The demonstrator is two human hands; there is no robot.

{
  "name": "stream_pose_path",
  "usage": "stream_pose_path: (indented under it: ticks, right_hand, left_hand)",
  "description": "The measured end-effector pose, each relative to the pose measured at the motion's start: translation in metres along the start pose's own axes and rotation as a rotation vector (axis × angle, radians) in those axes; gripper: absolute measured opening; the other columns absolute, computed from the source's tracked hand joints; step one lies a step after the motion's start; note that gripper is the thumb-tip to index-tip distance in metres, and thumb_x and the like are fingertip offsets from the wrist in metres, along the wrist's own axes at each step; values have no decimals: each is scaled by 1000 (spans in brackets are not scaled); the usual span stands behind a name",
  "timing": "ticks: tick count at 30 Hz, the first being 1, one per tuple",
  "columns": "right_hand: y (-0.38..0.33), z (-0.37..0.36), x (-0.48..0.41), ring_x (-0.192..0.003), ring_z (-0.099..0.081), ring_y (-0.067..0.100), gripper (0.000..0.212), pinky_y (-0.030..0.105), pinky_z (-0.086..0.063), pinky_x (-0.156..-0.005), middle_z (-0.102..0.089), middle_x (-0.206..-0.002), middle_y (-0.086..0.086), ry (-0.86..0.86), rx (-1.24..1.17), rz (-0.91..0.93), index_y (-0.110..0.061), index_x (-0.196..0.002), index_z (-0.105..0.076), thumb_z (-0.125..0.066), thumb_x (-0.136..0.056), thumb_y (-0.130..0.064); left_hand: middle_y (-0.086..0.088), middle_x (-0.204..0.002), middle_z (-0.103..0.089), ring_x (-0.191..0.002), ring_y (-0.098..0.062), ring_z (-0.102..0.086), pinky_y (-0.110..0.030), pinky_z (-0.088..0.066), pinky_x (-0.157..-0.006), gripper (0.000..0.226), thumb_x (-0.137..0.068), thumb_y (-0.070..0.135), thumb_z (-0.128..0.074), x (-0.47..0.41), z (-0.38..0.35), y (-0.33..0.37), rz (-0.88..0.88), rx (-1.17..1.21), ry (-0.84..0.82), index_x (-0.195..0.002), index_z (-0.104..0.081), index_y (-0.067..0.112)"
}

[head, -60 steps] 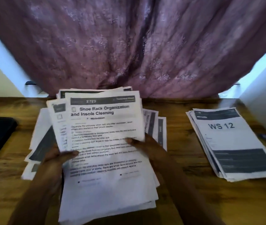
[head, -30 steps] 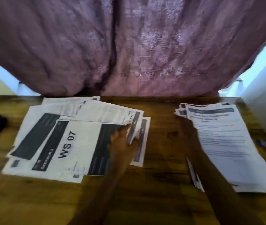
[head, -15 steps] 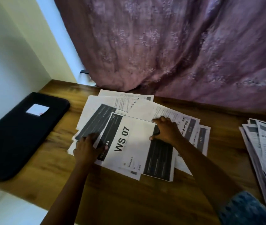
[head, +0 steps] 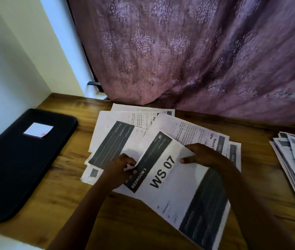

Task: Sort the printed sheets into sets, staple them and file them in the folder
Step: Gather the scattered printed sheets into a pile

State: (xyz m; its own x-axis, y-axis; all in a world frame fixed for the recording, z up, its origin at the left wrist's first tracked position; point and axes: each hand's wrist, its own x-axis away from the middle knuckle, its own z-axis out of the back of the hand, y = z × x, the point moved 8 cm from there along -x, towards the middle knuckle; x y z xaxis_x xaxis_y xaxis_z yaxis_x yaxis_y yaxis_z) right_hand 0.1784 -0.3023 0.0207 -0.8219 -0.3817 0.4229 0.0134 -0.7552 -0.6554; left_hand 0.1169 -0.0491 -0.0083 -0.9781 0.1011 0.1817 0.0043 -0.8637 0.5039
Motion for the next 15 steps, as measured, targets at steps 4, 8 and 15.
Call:
stream_pose_path:
  ticks: [4,8,15]
  right_hand:
    - [36,-2,36,-123,-42,18,53,38,-34,-104,-42,-136,-7,69,-196,-162,-30,-132,-44,-68,-85,-22]
    - [87,7,71,-96,-60,19,32,39,-51,-83,-61,-116,5,298,-510,-290,-23,-113,-56,-66,-85,-13]
    - [132,-14,112,-76,-59,20,13,31,-47,-59,-63,-91,7,659,-869,-429,-15,-91,-59,-58,-89,-3]
  left_hand:
    - [0,-117,-58,-104,-13,-50,-24,-41,-84,24,-89,26,-66,-26,-2,35,-183,43,-53,-110,-67,15]
    - [-2,-130,-55,-116,-22,-52,-37,-43,-98,39,-84,33,-71,-92,9,50,-167,106,104,-121,-62,22]
    - [-5,-150,-39,-136,-26,-38,-40,-31,-112,72,-83,55,-64,-187,-13,112,-331,-210,-156,-143,-40,24]
